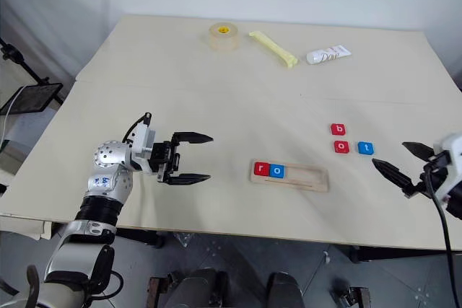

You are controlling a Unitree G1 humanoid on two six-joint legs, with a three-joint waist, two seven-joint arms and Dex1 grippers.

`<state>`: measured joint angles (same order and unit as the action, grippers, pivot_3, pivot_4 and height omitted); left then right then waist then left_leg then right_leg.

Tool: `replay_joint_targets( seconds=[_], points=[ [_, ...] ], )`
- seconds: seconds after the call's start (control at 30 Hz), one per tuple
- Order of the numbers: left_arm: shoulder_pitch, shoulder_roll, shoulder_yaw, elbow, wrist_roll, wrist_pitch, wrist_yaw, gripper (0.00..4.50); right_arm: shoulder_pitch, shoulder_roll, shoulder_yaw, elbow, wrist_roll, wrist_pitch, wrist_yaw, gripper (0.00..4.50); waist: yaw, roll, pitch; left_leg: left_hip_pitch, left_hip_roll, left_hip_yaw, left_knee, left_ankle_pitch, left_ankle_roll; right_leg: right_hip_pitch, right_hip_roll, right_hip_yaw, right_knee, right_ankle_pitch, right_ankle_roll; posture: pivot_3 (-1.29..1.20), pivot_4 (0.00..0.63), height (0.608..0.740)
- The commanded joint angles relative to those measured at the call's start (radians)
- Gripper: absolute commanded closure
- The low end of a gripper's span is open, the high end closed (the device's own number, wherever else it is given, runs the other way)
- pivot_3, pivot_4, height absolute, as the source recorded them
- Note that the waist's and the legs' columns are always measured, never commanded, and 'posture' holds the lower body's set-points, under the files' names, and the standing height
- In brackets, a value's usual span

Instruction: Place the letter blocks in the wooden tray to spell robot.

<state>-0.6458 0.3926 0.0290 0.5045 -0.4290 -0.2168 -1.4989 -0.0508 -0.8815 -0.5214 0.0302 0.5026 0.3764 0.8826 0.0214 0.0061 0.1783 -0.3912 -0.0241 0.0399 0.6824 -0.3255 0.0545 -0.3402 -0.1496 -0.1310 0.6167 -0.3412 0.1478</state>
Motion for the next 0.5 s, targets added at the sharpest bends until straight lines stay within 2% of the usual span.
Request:
replay_joint_targets(
  seconds=[0.03, 0.2, 0.33, 0.5],
  points=[
    [0.01, -0.008, 0.001, -0.06, -0.023, 0.006, 0.0, 0.01, -0.181, -0.004, 0.1, 0.104, -0.05, 0.042, -0.059, 0.0, -0.008, 0.0, 0.0, 0.0, 0.0, 0.002, 0.0, 0.0, 0.0, 0.0, 0.0, 0.001, 0.0, 0.0, 0.0, 0.0, 0.15, 0.74],
    [0.032, -0.012, -0.003, -0.089, -0.025, 0.011, -0.001, 0.01, -0.435, 0.029, 0.234, 0.302, -0.13, 0.051, -0.093, 0.0, -0.023, 0.0, 0.0, 0.0, 0.001, 0.001, 0.0, 0.0, -0.001, -0.001, 0.0, 0.0, 0.001, 0.0, 0.0, 0.0, 0.15, 0.74],
    [0.053, -0.014, -0.003, -0.113, -0.026, 0.011, 0.001, 0.01, -0.639, 0.105, 0.328, 0.512, -0.217, 0.042, -0.162, 0.0, -0.024, 0.0, 0.0, -0.001, 0.0, -0.001, 0.0, 0.0, -0.001, -0.002, 0.0, 0.0, 0.002, 0.0, 0.0, 0.0, 0.15, 0.74],
    [0.075, -0.008, 0.001, -0.143, -0.027, 0.014, 0.011, 0.01, -0.766, 0.174, 0.375, 0.708, -0.287, -0.005, -0.218, 0.0, -0.022, 0.0, 0.0, -0.001, 0.0, -0.003, 0.0, 0.0, -0.001, -0.003, 0.0, -0.001, 0.004, 0.0, 0.0, 0.0, 0.15, 0.74]
  ],
)
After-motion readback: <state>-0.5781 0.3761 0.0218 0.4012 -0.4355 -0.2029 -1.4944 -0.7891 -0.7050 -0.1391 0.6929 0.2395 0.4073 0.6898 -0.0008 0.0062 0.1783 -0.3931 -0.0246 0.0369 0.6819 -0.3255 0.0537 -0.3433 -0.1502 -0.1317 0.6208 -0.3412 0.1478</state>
